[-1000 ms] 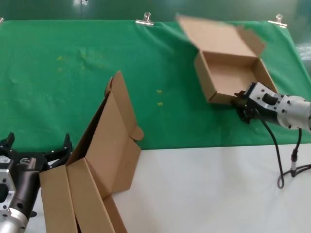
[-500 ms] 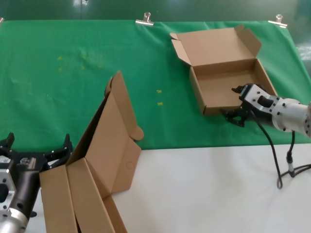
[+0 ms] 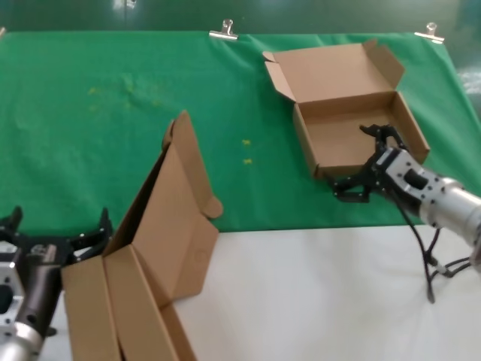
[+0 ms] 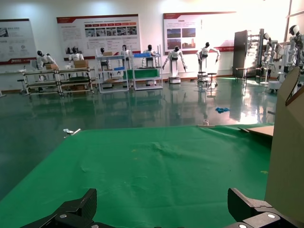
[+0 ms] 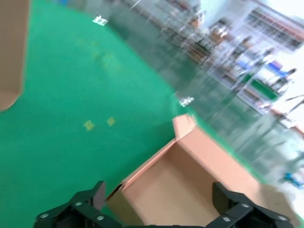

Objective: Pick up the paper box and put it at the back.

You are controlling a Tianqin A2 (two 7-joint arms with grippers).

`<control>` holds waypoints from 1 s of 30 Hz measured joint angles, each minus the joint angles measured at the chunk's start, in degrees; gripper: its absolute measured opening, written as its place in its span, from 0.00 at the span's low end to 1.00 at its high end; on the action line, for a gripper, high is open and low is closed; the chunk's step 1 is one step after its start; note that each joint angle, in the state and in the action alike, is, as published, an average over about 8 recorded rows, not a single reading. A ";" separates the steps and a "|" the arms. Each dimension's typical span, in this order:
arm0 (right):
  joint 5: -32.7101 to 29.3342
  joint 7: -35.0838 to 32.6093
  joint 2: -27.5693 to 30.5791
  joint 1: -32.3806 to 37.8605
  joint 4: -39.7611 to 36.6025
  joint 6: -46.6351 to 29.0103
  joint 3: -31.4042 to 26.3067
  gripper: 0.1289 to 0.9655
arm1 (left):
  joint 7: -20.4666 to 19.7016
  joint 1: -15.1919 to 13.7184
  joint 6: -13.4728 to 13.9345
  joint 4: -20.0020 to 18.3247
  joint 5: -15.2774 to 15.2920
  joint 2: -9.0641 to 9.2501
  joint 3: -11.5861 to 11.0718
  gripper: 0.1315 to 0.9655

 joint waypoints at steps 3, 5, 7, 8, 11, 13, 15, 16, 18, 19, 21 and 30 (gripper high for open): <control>3.44 -1.49 -0.12 -5.54 6.17 -1.39 3.52 0.74 | 0.00 0.00 0.00 0.00 0.00 0.00 0.00 1.00; 5.45 -1.39 -0.46 -9.74 11.15 -2.08 5.60 0.78 | 0.00 0.00 0.00 0.00 0.00 0.00 0.00 1.00; 7.38 -1.07 -1.04 -14.14 16.37 -2.65 7.64 0.83 | 0.00 0.00 0.00 0.00 0.00 0.00 0.00 1.00; 8.31 -0.87 -1.44 -16.41 19.07 -2.87 8.64 0.85 | 0.00 0.00 0.00 0.00 0.00 0.00 0.00 1.00; 10.74 -0.16 -2.92 -23.15 27.22 -3.21 11.33 0.89 | 0.00 0.00 0.00 0.00 0.00 0.00 0.00 1.00; 12.04 0.45 -4.13 -27.67 32.81 -3.15 12.84 0.91 | 0.00 0.00 0.00 0.00 0.00 0.00 0.00 1.00; 13.00 1.29 -5.38 -32.05 38.35 -2.80 14.00 0.94 | 0.00 0.00 0.00 0.00 0.00 0.00 0.00 1.00; 13.34 1.83 -5.99 -34.14 41.07 -2.48 14.43 0.95 | 0.00 0.00 0.00 0.00 0.00 0.00 0.00 1.00; 13.80 3.19 -7.16 -38.28 46.43 -1.59 15.03 0.97 | 0.00 0.00 0.00 0.00 0.00 0.00 0.00 1.00; 13.90 4.02 -7.64 -40.13 48.90 -1.04 15.14 0.97 | 0.00 0.00 0.00 0.00 0.00 0.00 0.00 1.00; 13.87 6.23 -8.41 -43.91 54.00 0.32 15.00 0.97 | 0.00 0.00 0.00 0.00 0.00 0.00 0.00 1.00; 12.81 13.87 -8.73 -51.86 65.01 4.63 13.03 1.00 | 0.00 0.00 0.00 0.00 0.00 0.00 0.00 1.00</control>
